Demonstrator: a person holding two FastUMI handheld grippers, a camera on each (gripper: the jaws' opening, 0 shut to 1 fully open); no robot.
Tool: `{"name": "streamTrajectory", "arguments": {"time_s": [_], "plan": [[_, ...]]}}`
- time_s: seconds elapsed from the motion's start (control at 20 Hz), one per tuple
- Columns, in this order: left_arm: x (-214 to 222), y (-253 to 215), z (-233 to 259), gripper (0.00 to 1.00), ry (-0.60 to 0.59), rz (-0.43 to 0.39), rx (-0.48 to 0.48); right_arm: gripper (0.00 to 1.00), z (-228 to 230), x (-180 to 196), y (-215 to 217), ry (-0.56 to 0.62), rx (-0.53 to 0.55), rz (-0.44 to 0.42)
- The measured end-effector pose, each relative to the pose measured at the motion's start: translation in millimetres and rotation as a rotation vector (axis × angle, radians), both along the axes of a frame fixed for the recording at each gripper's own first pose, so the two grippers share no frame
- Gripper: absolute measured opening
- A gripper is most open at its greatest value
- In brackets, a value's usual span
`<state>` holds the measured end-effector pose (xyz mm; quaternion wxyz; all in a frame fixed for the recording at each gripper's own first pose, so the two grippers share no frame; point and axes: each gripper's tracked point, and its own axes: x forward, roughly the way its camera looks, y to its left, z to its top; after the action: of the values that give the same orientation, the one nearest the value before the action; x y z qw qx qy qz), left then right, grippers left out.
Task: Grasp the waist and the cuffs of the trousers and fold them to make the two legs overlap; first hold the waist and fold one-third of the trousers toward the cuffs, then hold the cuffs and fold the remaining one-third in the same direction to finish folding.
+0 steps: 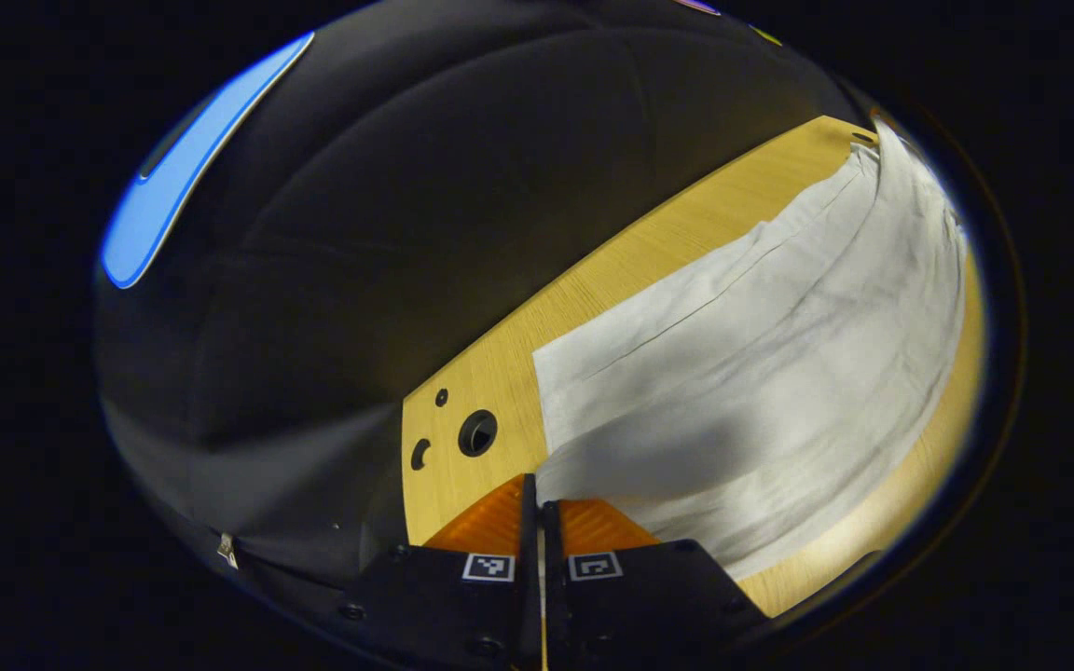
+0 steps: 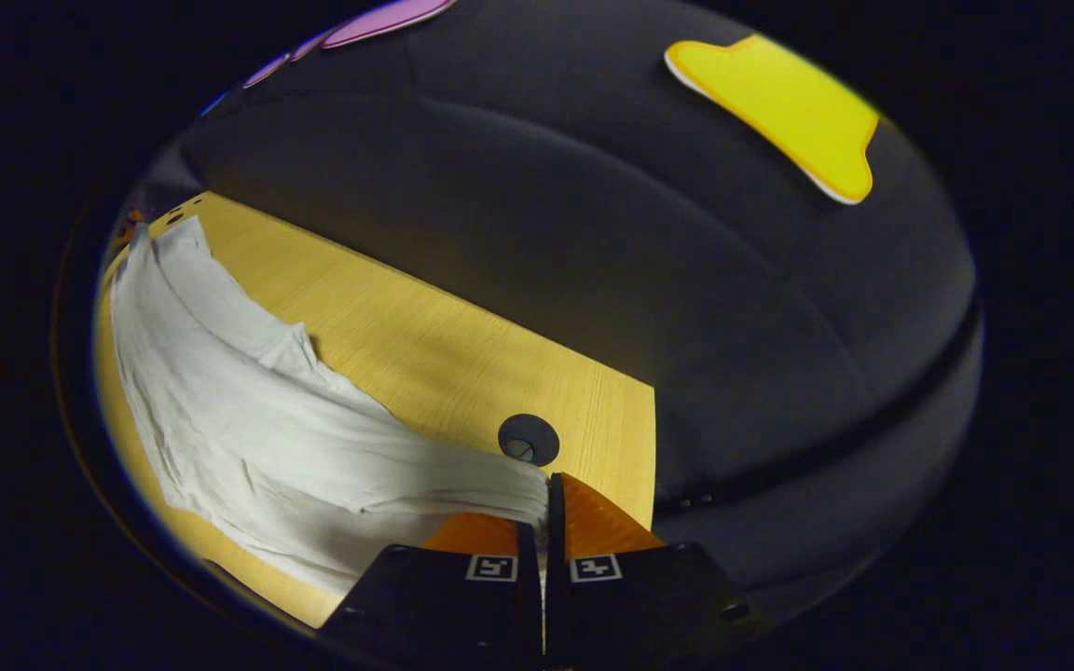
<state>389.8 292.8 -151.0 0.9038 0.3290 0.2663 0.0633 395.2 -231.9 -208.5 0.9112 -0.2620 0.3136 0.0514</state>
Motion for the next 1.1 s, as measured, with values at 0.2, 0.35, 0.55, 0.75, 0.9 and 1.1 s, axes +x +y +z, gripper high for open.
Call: {"name": "streamTrajectory", "arguments": {"time_s": [0.2, 0.35, 0.55, 0.75, 0.9, 1.1], "plan": [[-4.7, -17.1, 1.7, 0.43, -0.036, -0.006, -0.065, 0.33, -23.3, -16.5, -6.3, 0.102, 0.037, -0.041], [-15.4, -21.4, 27.0, 0.82, -0.137, 0.009, -0.104, 0.96, -10.9, -21.5, -16.8, 0.069, 0.096, -0.121], [-39.7, -29.9, 51.1, 0.96, -0.243, 0.053, -0.214, 0.98, 24.6, -30.8, -39.4, -0.050, 0.203, -0.240], [-79.4, -34.7, 77.1, 0.96, -0.394, 0.140, -0.330, 0.98, 42.1, -50.6, -53.7, -0.152, 0.408, -0.373], [-111.7, -38.9, 84.2, 0.96, -0.466, 0.187, -0.374, 0.98, 31.7, -65.2, -81.2, -0.241, 0.463, -0.531], [-150.1, -58.9, 85.6, 0.96, -0.498, 0.191, -0.459, 0.99, 7.9, -72.7, -84.3, -0.252, 0.596, -0.621]]}}
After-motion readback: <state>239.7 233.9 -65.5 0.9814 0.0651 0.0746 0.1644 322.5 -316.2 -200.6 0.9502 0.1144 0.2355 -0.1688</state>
